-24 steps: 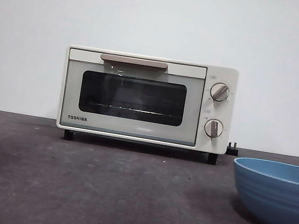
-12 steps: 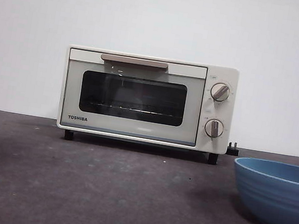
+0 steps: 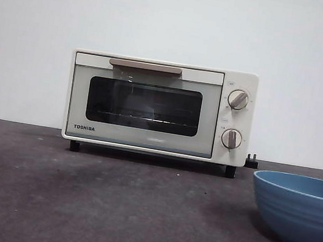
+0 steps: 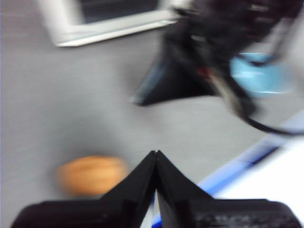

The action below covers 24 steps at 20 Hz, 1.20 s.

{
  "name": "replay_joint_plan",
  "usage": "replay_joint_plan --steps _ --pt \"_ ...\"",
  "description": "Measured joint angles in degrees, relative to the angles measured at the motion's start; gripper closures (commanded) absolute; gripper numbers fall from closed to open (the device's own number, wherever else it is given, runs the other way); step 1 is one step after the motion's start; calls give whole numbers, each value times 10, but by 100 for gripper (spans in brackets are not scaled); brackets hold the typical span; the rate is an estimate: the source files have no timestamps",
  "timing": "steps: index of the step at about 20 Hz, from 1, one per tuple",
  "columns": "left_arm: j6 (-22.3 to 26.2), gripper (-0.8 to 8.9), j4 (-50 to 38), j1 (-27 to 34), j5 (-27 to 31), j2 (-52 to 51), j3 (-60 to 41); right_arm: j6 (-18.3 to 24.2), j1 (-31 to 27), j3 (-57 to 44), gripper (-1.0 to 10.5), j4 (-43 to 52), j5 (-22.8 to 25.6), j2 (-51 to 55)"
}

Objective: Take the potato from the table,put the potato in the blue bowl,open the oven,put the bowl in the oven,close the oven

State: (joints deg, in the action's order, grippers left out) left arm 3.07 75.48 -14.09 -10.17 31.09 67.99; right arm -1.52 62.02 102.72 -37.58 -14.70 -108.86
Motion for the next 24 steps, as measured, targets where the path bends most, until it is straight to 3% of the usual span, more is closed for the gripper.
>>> replay_joint_plan --steps 2,7,11,13,18,24 --pt "10 820 1 0 47 -1 0 25 11 23 866 9 4 -27" --pt "33 821 1 0 49 -1 0 74 25 24 550 28 8 -73" --pt "42 821 2 0 49 -1 0 87 26 24 333 71 14 -102" --pt "44 821 2 0 65 -1 0 88 26 24 311 89 15 -121" --pt "44 821 2 0 199 -1 0 89 26 24 312 106 14 -167" --pt "44 821 2 0 193 -1 0 82 26 24 312 116 1 -204"
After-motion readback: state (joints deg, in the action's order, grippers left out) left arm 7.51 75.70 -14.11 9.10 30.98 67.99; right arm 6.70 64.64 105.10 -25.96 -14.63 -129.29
